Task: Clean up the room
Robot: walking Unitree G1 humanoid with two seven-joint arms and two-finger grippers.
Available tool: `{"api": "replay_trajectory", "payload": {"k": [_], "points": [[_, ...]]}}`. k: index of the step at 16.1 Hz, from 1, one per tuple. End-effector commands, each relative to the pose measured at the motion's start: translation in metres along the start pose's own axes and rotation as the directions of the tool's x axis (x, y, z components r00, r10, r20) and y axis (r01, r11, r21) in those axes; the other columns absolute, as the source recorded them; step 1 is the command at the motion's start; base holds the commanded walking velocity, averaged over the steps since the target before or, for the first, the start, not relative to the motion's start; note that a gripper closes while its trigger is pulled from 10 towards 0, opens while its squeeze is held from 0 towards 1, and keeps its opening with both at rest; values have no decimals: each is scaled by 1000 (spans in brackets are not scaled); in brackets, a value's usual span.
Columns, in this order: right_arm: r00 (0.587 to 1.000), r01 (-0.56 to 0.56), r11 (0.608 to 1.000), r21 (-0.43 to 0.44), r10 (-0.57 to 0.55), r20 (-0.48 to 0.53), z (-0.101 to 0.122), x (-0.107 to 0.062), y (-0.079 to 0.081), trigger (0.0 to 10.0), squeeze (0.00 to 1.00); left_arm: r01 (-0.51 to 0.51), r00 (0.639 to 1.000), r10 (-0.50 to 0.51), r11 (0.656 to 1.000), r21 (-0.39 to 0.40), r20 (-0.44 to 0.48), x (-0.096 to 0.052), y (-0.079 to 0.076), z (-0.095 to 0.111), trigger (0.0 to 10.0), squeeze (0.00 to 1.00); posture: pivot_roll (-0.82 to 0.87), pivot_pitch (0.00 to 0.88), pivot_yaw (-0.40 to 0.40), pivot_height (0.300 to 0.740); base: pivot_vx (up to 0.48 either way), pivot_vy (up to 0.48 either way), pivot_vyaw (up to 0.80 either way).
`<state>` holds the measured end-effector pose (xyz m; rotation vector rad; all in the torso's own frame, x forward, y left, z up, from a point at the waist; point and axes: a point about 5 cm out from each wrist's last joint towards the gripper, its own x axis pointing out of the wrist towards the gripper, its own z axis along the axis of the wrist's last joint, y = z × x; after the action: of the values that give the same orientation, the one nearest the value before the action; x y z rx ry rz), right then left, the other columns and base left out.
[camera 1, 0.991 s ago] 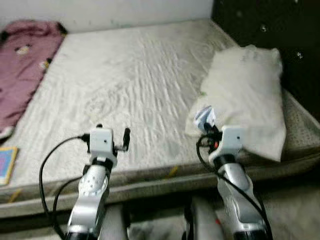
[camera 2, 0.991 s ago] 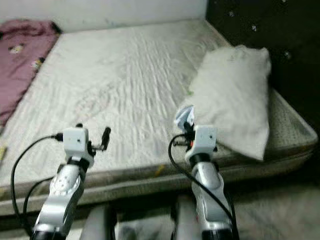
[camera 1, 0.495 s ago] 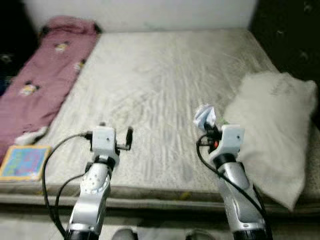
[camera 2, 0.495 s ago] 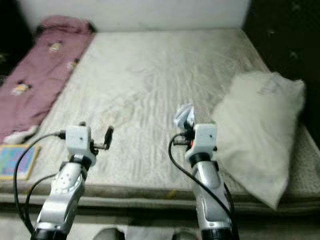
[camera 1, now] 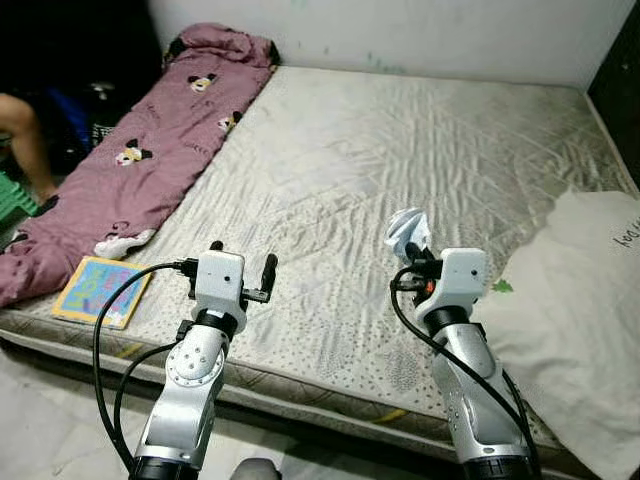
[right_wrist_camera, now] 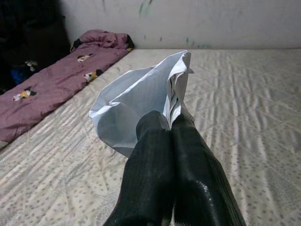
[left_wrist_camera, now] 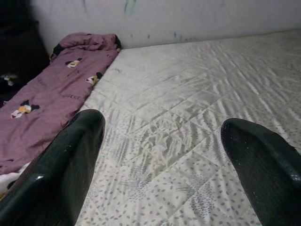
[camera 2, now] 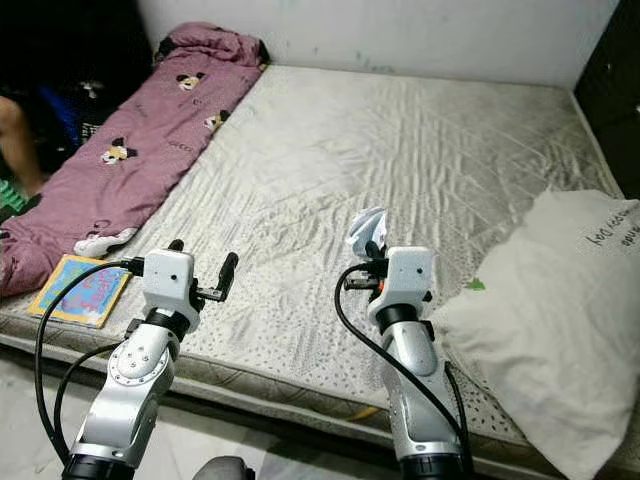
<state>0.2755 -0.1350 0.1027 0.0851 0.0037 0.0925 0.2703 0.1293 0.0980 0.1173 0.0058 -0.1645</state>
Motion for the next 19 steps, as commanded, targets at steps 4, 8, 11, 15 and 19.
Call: {"api": "replay_trajectory", "payload": {"k": [4, 8, 11, 15, 19], "points": [[1000, 11, 1000, 3, -11, -9, -1, 3, -2, 10000, 0, -10, 1000, 10, 1000, -6, 27, -2, 2, 5, 10000, 0, 3, 0, 45, 740, 0, 0, 0], [999, 30, 1000, 9, -29, -21, -3, 3, -5, 10000, 0, -15, 1000, 16, 1000, -27, 15, -2, 1, 3, 10000, 0, 1, 0, 36, 740, 0, 0, 0], [999, 26, 1000, 8, -25, -40, -5, 3, -5, 10000, 0, -14, 1000, 14, 999, -36, 12, -1, 1, 3, 10000, 0, 2, 0, 33, 740, 0, 216, -533], [999, 21, 1000, 7, -20, -38, -5, 4, -4, 10000, 0, -20, 1000, 20, 999, -51, 2, -1, 3, 1, 10000, 0, 5, 0, 36, 740, 0, 480, -800], [999, 24, 1000, 11, -23, -36, -5, 5, -4, 10000, 0, -20, 1000, 21, 999, -48, 5, 1, 3, 2, 10000, 0, 1, 0, 40, 740, 0, 480, -377]]}}
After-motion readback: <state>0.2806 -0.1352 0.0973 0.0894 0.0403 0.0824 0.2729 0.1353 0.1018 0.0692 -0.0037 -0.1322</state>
